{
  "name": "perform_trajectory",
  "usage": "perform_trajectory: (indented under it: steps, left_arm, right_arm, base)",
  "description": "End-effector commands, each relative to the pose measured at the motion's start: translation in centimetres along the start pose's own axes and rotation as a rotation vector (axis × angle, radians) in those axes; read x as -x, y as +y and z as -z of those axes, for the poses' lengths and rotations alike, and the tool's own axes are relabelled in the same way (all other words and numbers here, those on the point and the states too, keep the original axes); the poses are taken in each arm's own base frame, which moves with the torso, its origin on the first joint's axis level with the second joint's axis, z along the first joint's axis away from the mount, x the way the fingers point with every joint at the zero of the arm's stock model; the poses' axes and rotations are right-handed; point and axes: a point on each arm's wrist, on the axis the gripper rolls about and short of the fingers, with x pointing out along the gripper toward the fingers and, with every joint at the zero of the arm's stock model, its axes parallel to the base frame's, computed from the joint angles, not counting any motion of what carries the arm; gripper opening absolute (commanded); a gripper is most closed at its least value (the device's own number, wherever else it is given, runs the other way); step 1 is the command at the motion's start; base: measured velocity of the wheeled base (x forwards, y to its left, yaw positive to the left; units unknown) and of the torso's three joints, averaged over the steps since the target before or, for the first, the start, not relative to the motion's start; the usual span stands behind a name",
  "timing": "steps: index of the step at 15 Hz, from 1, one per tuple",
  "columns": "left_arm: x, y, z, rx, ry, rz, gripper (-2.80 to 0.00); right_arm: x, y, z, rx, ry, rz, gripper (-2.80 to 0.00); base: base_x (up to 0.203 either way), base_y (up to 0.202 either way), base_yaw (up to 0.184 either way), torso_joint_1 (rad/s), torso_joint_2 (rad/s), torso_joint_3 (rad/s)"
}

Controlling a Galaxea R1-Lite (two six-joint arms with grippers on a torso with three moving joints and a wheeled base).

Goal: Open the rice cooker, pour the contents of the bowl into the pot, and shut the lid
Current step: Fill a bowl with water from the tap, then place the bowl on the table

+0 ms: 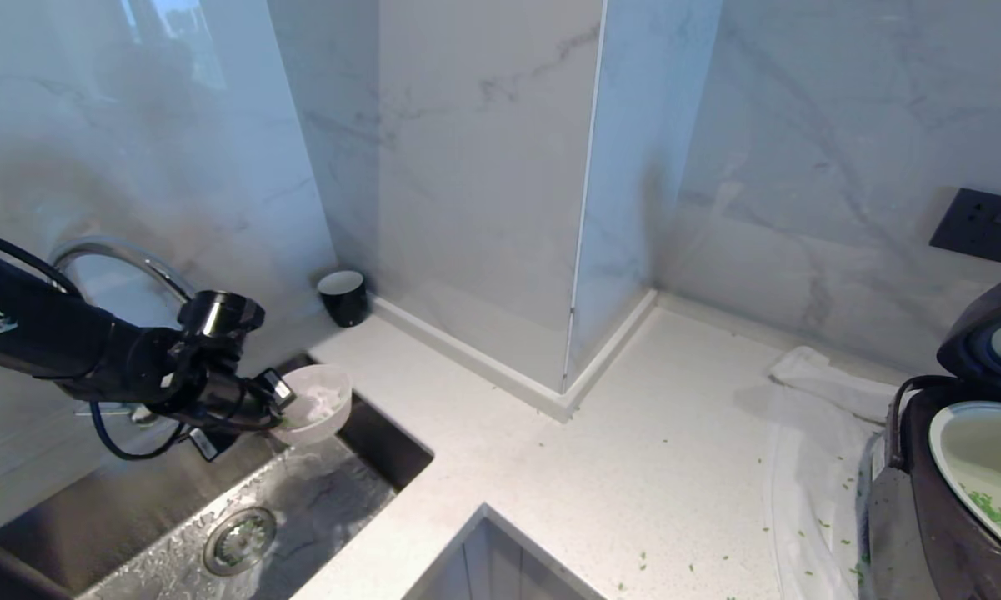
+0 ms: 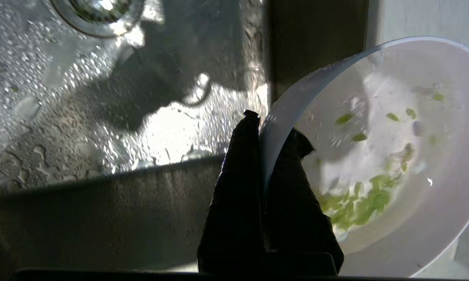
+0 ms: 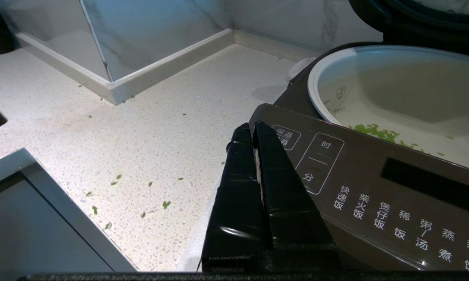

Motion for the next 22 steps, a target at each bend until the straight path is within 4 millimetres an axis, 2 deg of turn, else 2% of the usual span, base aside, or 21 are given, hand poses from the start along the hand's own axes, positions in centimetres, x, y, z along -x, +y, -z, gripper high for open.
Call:
perform_trajectory:
  steps: [1,10,22]
  left_arm:
    - [0.2,-1.4,2.4,-0.052,0.050,0.010,-2.80]
    - [1.1,-6.2,10.2,-0.256,0.176,0.079,-2.80]
    - [-1.2,-11.4,15.0,-0.344,0.238,0.088,-2.80]
  right_arm:
    - [0.0,0.0,0.0,0.000,0.000,-0.001,-2.80]
    - [0.0,0.0,0.0,0.000,0.000,-0.001,-2.80]
    - [0.0,0.0,0.0,0.000,0.002,-0.001,-2.80]
  base:
    - [0.000,0.000,0.000,0.000,0.00,0.000]
    - [0.000,0.000,0.000,0.000,0.00,0.000]
    - [0.000,0.000,0.000,0.000,0.00,0.000]
